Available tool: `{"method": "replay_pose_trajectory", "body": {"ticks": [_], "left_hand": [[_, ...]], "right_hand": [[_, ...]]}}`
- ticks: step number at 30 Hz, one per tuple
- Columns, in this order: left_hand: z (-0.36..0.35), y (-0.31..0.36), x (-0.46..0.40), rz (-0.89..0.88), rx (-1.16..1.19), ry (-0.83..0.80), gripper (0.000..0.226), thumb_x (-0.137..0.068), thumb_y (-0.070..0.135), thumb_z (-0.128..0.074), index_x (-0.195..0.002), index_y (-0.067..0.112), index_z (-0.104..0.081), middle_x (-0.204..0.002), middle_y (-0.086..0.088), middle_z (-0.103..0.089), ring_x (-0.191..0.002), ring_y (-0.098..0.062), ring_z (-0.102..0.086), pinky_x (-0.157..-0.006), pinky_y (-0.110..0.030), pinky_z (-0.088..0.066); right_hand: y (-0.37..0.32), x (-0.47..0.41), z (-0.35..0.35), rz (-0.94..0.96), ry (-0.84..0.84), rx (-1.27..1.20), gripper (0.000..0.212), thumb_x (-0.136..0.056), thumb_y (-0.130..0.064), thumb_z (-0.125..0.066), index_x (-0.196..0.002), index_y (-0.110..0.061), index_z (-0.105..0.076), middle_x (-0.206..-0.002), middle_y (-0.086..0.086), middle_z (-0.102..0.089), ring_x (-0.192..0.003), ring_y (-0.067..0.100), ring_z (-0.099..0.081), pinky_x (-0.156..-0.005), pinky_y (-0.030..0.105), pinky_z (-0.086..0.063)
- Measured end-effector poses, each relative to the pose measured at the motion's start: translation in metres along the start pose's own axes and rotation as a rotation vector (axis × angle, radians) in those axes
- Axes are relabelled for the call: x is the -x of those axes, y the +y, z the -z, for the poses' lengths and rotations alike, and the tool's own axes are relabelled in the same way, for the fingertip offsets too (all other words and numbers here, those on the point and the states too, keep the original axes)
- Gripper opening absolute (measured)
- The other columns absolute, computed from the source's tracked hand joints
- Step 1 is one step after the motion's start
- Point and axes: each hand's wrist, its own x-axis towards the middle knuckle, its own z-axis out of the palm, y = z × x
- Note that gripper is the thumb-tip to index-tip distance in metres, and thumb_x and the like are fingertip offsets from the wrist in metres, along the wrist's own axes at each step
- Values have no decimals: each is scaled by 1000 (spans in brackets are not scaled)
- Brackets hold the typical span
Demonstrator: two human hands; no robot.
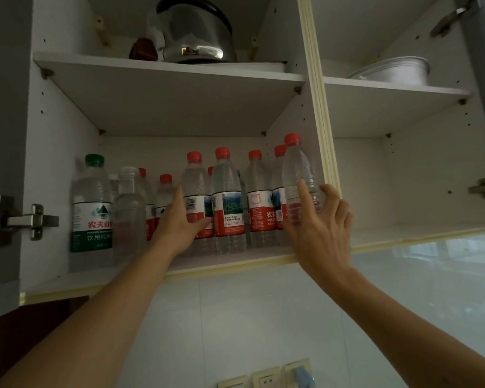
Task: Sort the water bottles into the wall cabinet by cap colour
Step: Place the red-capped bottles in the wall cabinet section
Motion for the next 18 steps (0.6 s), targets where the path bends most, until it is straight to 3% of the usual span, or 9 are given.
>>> {"method": "replay_pose_trajectory", "body": {"ticks": [4, 8, 12, 15, 18], "left_hand": [[-1, 2, 1, 8, 5, 4, 95, -85, 18, -80, -155, 36, -19, -143, 0, -55, -125, -22, -56, -102, -47, -46], [-1, 3, 1, -2, 14, 3, 96, -84, 18, -80, -156, 36, -19, -142, 1, -56, -121, -20, -57, -102, -45, -47], [-1, 2, 0, -3, 15, 14, 96, -83, 19, -82, -156, 34, -21, -140, 2, -57, -118, -17, -58, -101, -42, -49], [-3, 3, 0, 3, 18, 16, 95, -81, 20, -83, -154, 33, -24, -139, 1, -59, -123, -22, -59, -103, -49, -50], [-4, 2, 0, -11, 0, 30, 96, -81, 19, -83, -154, 33, -23, -137, 1, -60, -121, -21, -60, -101, -46, -50]], "right_hand": [[-8, 1, 8, 2, 34, -42, 79, -91, -53, -67, -155, -22, -32, -155, 18, -21, -139, 37, -22, -113, 50, -31], [-25, -2, 16, 135, 116, -224, 61, -92, -38, -69, -144, -15, -50, -148, 19, -39, -134, 37, -36, -109, 53, -38], [-57, -10, 12, 230, -164, -411, 50, -98, -40, -62, -141, -18, -49, -134, 2, -50, -121, 19, -48, -99, 42, -52], [-77, -22, 1, 74, -389, -482, 58, -97, -41, -63, -147, -21, -41, -142, 5, -47, -125, 25, -51, -103, 44, -50], [-89, -27, -13, -66, -480, -560, 59, -94, -37, -66, -143, -17, -40, -140, 11, -51, -121, 31, -57, -101, 50, -52]]}}
